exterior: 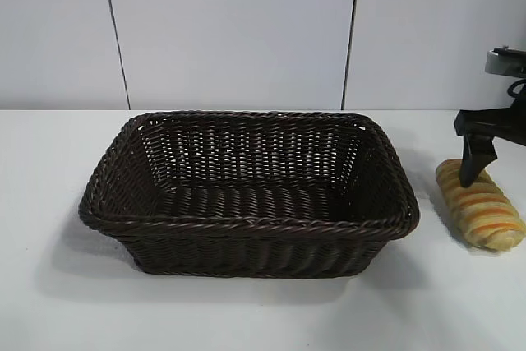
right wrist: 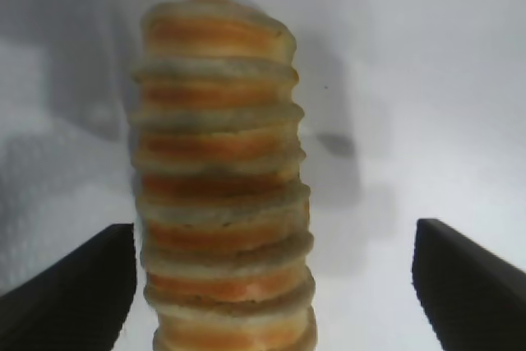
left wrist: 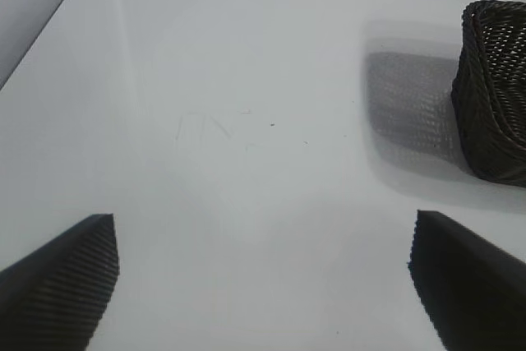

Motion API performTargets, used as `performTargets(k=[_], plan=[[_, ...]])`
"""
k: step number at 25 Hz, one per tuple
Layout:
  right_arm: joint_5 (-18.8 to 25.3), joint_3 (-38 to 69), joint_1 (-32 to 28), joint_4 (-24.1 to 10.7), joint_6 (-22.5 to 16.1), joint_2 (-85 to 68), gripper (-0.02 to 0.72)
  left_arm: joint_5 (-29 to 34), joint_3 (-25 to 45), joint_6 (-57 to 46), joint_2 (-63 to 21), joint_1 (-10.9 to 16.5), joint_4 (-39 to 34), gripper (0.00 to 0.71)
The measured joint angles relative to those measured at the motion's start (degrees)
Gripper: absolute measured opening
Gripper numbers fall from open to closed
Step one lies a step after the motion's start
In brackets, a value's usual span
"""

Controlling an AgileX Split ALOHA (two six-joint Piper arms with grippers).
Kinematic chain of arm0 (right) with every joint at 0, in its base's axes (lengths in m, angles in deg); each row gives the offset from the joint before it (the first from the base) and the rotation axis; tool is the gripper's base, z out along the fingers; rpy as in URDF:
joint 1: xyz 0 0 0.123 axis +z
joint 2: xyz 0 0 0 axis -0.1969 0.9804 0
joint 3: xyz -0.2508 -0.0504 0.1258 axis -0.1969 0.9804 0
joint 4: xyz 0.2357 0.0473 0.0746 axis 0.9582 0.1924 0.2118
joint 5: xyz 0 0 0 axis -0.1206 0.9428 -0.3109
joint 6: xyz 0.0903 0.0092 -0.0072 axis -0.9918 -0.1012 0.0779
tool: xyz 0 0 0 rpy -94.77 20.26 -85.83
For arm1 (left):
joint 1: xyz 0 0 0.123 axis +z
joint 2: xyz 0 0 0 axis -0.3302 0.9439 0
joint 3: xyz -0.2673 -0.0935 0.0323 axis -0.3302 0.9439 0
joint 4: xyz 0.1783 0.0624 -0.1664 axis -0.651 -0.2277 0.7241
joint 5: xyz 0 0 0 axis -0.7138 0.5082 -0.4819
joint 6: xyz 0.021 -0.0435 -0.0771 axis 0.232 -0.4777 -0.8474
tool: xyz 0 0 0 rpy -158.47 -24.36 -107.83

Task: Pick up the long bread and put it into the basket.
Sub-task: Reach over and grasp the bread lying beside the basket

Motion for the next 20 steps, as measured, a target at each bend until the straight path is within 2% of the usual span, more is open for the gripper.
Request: performTargets(k=[1,5,7,13,20], plan=[[-0.37,0.00,0.00,0.84,0.00,0.30,0.480,0.00,0.00,0.00,0.00,0.00,0.00,0.694],[-0.74,0.00,0.18,1.84,-0.50,0.57,0.197,0.00,0.00,0.00,0.00,0.00,0.00,0.694],[-0.74,0.00,0.18,1.84,-0.88,0.68,0.101,0.00,0.00,0.00,0.00,0.00,0.00,0.694],[0.14,-0.46,0.18,1.90,-0.93,0.64,0.082,0.00,0.00,0.00,0.00,0.00,0.00,0.694],[7.18,-4.15,0.18,1.55,-0.93,-7.27,0.078,0.00,0.00,0.00,0.00,0.00,0.00,0.694]])
